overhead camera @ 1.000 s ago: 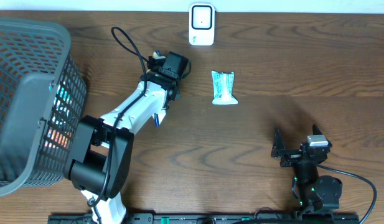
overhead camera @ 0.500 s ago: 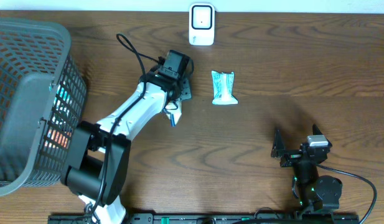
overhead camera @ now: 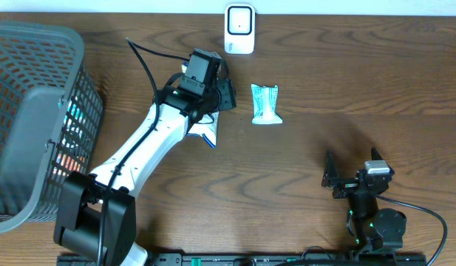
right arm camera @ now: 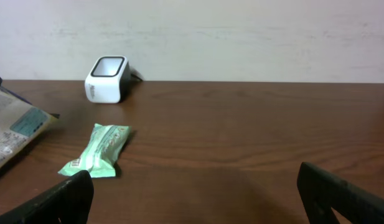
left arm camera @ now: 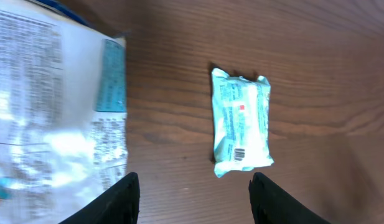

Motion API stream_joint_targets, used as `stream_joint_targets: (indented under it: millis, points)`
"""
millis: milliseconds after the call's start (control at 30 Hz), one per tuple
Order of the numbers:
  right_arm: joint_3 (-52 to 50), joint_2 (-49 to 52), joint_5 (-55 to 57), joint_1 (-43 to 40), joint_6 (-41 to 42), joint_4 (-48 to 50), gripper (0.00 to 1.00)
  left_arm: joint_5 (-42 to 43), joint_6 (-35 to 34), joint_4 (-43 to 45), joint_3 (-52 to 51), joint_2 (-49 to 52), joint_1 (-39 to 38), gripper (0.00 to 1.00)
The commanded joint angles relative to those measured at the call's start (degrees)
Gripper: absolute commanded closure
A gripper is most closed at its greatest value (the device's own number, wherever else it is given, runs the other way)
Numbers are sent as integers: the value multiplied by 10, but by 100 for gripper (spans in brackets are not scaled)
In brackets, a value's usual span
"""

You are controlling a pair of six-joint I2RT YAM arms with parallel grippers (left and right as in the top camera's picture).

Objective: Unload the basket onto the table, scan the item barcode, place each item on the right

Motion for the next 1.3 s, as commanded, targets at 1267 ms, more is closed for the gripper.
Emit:
stream_joint_targets:
  millis: [1267]
  points:
    - [-1,-3,5,-3,6,-2,1,-298,105,-80,-9,105,66,68]
